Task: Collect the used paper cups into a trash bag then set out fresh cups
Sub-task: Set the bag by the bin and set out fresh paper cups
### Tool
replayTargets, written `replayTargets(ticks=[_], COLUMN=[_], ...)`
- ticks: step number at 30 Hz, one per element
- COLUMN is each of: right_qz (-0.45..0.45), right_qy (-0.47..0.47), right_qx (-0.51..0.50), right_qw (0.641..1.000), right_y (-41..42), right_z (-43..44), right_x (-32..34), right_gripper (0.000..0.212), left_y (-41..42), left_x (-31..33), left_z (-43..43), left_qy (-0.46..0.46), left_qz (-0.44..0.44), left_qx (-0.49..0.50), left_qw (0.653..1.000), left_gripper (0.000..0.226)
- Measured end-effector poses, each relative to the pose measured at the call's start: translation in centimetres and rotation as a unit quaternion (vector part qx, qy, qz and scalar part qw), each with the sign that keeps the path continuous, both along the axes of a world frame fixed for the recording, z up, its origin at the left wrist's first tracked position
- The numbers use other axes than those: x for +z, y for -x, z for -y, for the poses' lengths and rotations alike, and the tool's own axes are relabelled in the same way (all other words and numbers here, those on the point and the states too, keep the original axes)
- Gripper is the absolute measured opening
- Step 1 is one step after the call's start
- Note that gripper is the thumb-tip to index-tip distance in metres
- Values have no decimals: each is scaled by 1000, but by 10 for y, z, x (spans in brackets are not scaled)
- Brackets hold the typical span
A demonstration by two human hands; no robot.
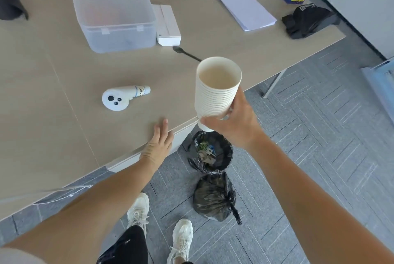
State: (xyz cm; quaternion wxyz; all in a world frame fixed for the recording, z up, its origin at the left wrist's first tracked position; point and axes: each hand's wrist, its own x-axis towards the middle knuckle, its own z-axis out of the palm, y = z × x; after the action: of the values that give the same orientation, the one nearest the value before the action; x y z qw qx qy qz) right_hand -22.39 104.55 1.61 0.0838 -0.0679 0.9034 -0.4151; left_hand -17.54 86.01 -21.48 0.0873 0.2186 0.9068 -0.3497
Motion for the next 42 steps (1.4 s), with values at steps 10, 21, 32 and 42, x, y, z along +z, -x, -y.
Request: replayTargets(ticks=[10, 21, 32, 42], right_qz=[2, -37, -192, -175], right_qy=[69, 182, 97, 29], right_qx=[0, 112, 108, 168], right_qw=[998, 976, 971, 970], right_y=[-24, -26, 9, 53], right_z=[-23, -32, 15, 91], right_x=[55, 186, 280, 306], right_gripper=[84, 63, 54, 9], left_y=[2, 2, 21, 67], left_x=[128, 372, 432, 442], left_z=[-22, -43, 7, 79], left_qy=[-420, -859, -893, -892], left_qz=[156, 93, 51, 25], left_qx=[169, 181, 111, 141], left_qw=[878, 469, 434, 429], left_gripper=[81, 97, 89, 67])
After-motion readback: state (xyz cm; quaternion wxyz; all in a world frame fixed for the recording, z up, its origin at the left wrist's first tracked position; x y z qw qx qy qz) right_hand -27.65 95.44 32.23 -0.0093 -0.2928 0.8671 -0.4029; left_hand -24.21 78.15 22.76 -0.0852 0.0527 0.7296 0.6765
